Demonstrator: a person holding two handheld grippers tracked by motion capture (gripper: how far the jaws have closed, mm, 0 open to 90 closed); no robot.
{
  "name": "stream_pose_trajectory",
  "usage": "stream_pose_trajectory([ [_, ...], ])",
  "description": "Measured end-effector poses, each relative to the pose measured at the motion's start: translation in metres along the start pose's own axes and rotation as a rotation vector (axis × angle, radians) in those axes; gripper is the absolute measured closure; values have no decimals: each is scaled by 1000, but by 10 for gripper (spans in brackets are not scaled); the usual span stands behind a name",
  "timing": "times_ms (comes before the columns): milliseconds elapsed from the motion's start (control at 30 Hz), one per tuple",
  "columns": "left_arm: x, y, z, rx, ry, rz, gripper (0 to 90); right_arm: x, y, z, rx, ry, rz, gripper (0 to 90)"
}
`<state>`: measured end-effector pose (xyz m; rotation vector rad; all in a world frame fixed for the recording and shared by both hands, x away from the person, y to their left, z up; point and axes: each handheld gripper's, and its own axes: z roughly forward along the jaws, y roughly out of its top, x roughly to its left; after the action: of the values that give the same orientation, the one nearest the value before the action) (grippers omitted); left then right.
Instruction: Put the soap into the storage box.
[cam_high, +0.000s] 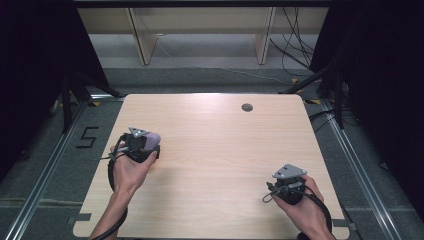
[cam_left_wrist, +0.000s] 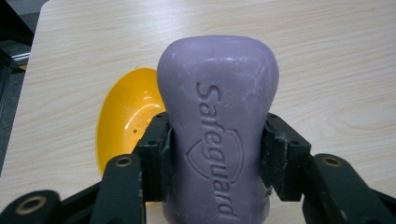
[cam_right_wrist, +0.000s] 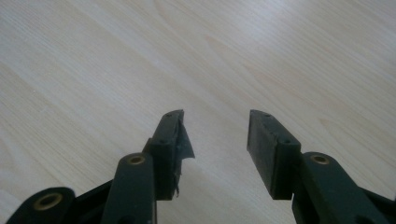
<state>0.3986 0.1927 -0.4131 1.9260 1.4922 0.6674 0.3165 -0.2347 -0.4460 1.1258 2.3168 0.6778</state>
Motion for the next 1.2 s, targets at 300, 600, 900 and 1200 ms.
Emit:
stream_pose_trajectory([
  [300,5,2,-1,2,12,-6,493,0,0,-1,3,2,13,564],
  [600,12,3,0,15,27,-24,493,-1,0,1,-7,-4,-11,564],
  [900,16,3,5,28,51,-21,493,-1,0,1,-4,-1,-6,564],
  [1200,20,2,10,47,92,2,493,0,0,0,-1,-4,1,564],
])
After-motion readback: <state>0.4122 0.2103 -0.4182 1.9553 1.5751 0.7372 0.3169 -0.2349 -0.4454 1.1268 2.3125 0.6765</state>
